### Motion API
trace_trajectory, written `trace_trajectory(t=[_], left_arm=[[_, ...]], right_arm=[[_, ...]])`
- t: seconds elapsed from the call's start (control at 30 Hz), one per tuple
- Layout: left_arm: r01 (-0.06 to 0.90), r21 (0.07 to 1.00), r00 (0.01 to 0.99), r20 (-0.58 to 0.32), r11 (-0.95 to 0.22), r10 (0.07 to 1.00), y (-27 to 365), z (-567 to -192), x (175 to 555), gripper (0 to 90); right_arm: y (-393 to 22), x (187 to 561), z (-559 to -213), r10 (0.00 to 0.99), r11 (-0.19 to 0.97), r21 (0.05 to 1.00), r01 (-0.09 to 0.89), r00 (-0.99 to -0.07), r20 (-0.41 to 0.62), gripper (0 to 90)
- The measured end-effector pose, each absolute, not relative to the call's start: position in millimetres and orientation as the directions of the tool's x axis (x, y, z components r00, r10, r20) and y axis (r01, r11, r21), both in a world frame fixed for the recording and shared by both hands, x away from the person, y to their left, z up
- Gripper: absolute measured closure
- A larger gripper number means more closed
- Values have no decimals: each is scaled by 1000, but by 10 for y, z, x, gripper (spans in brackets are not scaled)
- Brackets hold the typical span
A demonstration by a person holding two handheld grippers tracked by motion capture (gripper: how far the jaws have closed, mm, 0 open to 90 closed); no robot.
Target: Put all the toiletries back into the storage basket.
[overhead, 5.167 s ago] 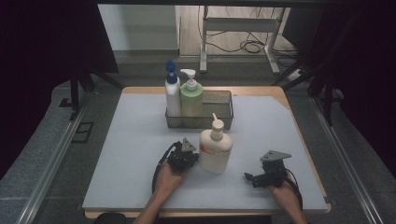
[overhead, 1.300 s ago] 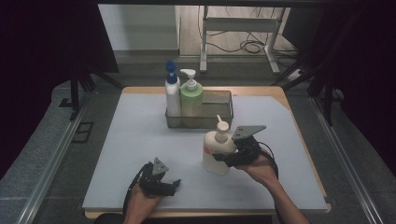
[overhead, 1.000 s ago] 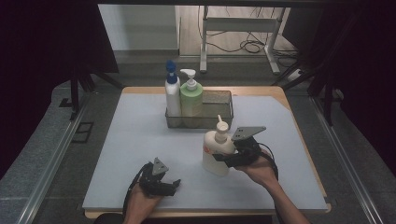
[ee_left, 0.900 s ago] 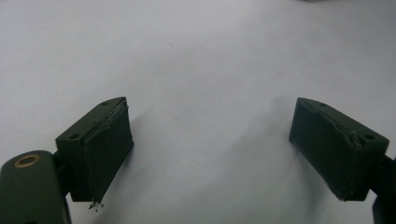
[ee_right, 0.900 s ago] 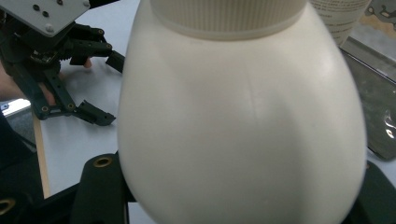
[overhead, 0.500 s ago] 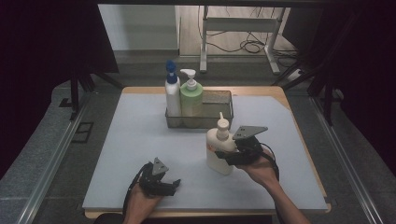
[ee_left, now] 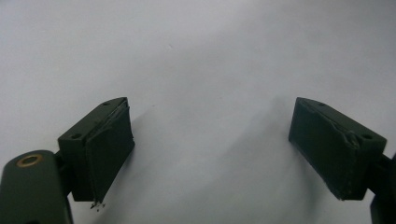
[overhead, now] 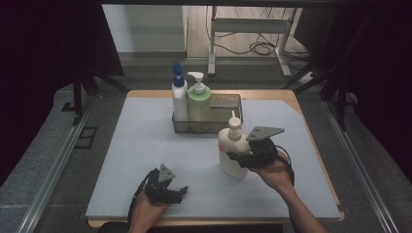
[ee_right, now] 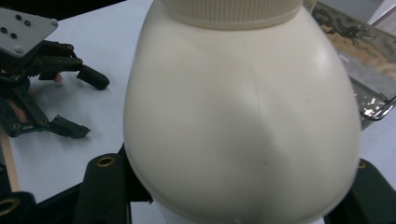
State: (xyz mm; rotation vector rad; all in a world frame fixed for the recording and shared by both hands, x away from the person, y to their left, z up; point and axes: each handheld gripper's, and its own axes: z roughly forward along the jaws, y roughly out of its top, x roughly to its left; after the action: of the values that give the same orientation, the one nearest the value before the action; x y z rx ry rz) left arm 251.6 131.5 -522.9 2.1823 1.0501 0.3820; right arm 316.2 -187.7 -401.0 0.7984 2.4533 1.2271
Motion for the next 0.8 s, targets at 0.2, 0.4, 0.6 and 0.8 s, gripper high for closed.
trace_trajectory(t=[0.2,0.4,0.6,0.8], left_arm=[[576,685,633,-27,-447,774,1316,-5229,2517,133],[576,685,633,-28,-447,773,1318,-5228,2519,134],[575,686,634,-28,-446,773,1318,-5230,2520,133],[575,685,634,-28,-447,773,1316,-5230,2520,133]], right_arm=[[-1893,3186,-3944,606,474,806,355,-795,-7,399],[-1924,3233,-3863,626,454,814,362,-780,-2,401],[-1915,3297,-3777,641,442,818,367,-767,-2,402],[-1886,3377,-3691,656,433,824,366,-755,-10,402]])
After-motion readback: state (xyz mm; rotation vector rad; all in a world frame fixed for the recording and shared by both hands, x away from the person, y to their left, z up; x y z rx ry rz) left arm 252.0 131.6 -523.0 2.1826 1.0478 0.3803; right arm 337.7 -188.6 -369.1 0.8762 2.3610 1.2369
